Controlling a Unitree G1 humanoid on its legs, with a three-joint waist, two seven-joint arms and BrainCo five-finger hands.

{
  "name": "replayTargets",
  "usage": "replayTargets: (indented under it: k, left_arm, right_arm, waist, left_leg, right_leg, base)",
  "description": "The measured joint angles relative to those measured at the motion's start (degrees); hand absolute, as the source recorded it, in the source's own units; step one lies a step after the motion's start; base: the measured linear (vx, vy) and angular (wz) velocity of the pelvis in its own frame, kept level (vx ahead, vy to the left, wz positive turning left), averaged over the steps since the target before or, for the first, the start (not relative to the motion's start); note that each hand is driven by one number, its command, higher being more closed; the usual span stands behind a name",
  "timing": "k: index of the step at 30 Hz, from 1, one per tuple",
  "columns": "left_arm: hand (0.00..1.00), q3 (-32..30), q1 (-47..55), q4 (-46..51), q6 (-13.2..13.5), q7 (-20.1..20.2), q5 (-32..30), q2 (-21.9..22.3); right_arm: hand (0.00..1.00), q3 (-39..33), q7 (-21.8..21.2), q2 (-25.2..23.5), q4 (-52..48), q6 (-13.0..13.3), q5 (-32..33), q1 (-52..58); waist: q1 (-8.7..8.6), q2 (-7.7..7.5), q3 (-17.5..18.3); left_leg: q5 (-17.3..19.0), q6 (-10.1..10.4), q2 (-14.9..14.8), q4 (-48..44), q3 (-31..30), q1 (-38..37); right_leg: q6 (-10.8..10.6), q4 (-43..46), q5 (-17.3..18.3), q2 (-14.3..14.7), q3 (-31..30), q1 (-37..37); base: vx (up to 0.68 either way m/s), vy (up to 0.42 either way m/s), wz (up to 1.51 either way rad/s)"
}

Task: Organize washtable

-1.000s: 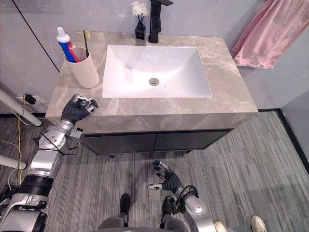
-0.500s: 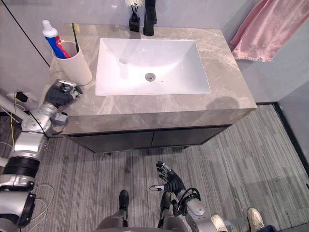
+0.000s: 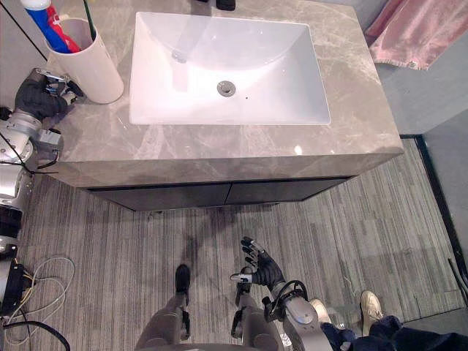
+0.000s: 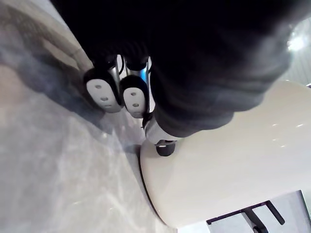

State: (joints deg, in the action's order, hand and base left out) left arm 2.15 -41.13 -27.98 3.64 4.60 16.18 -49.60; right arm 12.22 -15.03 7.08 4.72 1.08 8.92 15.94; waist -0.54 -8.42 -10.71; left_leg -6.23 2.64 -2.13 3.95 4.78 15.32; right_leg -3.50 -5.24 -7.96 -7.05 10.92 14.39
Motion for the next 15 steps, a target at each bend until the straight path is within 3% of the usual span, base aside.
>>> replayTargets:
  k: [15]
  left_arm:
    - [1.0, -0.54, 7.02, 7.74, 1.8, 0.69, -2.3, 2.02]
  right_arm:
    - [0.0, 0.05, -0.29, 0.07, 0.07, 0.05, -0.02, -0.21]
  waist:
    - [-0.04, -0.22, -0.38]
  left_leg:
    - [0.04, 0.0, 0.09, 0.28, 0.24, -1.55]
  right_leg:
    - [-0.01, 0.01, 0.06, -0.08, 0.07, -1.3]
  base:
    - [0.0, 0.0, 0.0]
